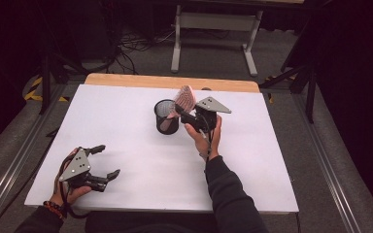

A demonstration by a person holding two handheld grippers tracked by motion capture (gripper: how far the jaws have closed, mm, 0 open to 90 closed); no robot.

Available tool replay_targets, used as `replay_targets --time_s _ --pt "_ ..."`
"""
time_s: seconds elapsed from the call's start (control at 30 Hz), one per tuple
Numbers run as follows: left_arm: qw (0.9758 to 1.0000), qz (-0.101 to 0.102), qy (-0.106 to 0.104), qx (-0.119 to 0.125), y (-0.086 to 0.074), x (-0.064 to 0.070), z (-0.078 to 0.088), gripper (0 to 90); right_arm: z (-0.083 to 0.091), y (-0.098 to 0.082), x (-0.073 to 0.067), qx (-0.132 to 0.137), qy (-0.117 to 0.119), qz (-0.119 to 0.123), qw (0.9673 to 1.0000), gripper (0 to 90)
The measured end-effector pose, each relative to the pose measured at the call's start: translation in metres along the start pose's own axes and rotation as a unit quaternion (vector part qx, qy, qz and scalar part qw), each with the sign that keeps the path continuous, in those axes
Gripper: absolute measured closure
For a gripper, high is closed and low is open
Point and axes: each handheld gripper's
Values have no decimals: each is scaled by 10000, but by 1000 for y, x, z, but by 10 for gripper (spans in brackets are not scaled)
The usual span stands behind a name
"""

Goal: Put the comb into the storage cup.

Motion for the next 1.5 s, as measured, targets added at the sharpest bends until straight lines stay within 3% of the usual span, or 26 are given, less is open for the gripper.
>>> replay_targets --time_s 0.2,0.4,0.87,1.17,1.5 --pt "10000 3 3 6 0 0 0 60 4 4 -3 80 32 81 9999 453" --pt "10000 15 4 4 0 0 0 60 8 7 -1 64 -167 165 9997 387" --pt "10000 -1 3 33 1 -1 2 60 14 12 -3 73 -196 264 9994 331" --pt "10000 14 1 51 1 0 2 60 18 16 -5 49 -359 451 9983 228" --pt "10000 8 15 81 1 -1 3 61 24 22 -7 -15 -396 693 9968 217"
Point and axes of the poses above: each handheld gripper's, and its own axes: z roughly backward along the jaws, y roughly out of its top, x roughly to its right, and after that the axes turned 9 degrees about y, right-handed
